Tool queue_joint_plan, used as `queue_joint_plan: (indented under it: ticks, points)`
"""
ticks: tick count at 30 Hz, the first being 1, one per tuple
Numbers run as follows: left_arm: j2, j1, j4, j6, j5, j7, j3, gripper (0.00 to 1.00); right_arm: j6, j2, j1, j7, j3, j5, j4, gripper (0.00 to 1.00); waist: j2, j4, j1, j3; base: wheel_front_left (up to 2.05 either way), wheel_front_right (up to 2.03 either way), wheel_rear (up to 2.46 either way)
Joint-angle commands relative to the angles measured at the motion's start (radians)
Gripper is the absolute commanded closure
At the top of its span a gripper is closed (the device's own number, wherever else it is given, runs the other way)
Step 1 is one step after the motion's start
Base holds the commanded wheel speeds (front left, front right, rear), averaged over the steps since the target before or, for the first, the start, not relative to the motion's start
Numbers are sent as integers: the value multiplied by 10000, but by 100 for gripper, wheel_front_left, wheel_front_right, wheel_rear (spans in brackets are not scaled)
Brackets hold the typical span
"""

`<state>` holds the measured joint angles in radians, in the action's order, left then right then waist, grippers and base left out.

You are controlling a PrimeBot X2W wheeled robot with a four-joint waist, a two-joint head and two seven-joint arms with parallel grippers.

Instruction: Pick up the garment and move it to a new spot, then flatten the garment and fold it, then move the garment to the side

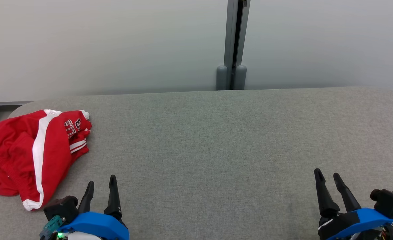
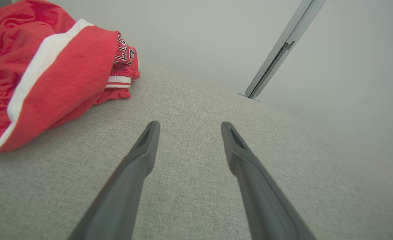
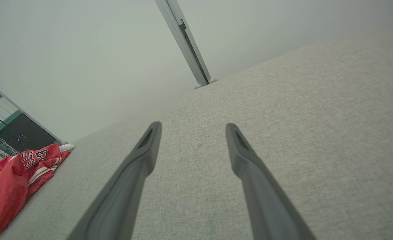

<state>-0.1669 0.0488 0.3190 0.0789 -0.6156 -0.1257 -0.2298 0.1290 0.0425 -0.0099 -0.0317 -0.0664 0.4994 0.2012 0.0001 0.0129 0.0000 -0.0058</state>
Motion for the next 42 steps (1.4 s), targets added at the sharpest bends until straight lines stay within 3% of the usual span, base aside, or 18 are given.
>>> queue_joint_plan:
  ticks: [1,22,42]
  points:
    - [-132,214,-60,68,253,-80,-51,0,21,78,101,-84,14,-277,-157,0,-1,3,0,0,0,0,0]
    - [-460,16,-189,479,1898,-564,-758,0,24,95,267,-352,-7,-2372,-176,0,-1,8,0,-53,0,0,0]
    - [-602,-285,-229,777,2674,-989,-1042,0,26,105,403,-649,81,-3845,-137,0,-1,-25,0,-155,0,0,0]
